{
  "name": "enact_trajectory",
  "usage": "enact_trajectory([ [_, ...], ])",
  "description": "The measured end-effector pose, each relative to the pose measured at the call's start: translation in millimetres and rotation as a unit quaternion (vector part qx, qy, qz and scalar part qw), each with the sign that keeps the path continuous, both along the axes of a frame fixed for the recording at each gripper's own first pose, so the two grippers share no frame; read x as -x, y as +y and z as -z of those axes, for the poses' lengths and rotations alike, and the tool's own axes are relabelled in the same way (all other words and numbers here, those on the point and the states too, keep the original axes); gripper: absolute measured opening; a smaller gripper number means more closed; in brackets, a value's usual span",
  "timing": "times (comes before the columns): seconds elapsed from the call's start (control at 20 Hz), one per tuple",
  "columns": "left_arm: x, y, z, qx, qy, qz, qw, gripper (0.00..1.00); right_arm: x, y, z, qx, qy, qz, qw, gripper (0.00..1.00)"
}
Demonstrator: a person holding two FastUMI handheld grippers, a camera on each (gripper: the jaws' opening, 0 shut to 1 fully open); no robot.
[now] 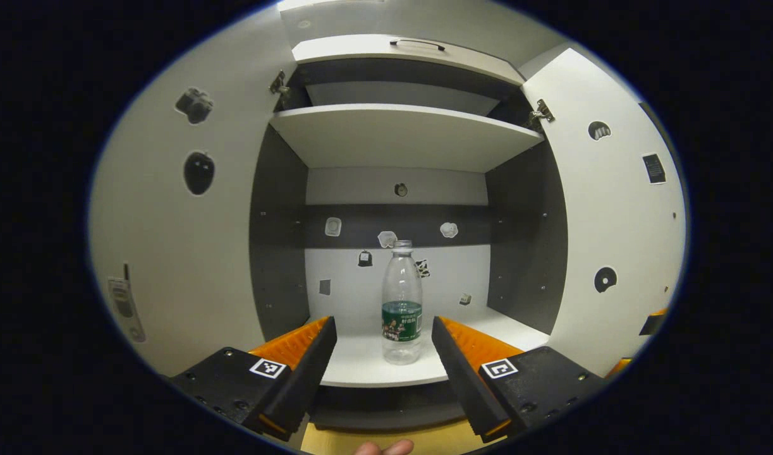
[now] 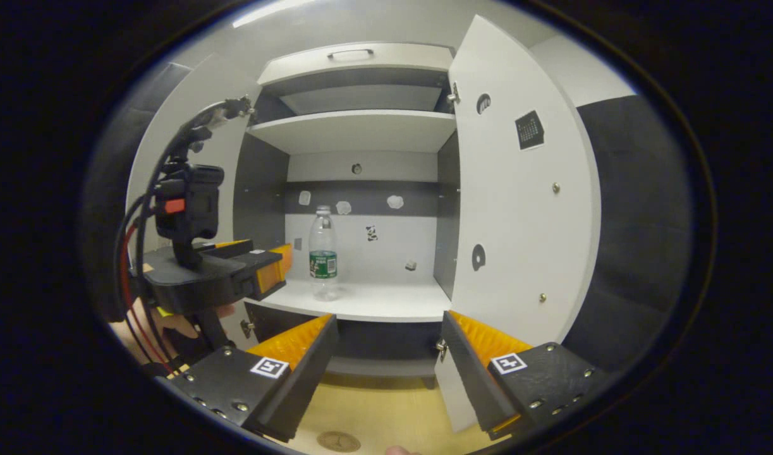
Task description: Grasp the bottle in the cabinet with the left hand and place it on the coaster, then close the right door with the right hand and the left door with the left hand.
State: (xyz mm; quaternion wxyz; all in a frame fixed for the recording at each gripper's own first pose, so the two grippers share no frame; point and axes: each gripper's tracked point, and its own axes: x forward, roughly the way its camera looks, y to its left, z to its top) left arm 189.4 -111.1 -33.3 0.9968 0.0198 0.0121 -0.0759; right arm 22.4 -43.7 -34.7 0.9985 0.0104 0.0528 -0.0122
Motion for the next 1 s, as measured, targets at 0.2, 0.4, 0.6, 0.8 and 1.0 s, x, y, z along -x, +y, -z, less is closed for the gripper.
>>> enact_trajectory([
  [0.2,-40.4,-16.7,7.2,0.003,0.008,0.010,1.000,0.96,-3.5,-16.6,5.6,0.003,0.011,0.017,1.000,1.00],
  [0.4,-75.6,-29.8,9.3,0.006,0.010,0.017,1.000,0.96,-5.4,-26.5,10.2,0.000,0.021,0.028,0.999,1.00],
  [0.6,-104.3,-36.0,15.2,0.002,0.014,0.015,1.000,0.96,-8.0,-31.7,14.0,0.005,0.029,0.032,0.999,1.00],
  [0.8,-130.1,-34.6,26.9,0.003,0.024,0.008,1.000,0.96,-7.0,-35.0,19.2,0.002,0.039,0.036,0.999,1.00],
  [1.0,-144.1,-30.1,32.7,-0.003,0.031,-0.007,0.999,0.89,-3.6,-42.5,24.4,-0.001,0.047,0.045,0.998,0.98],
])
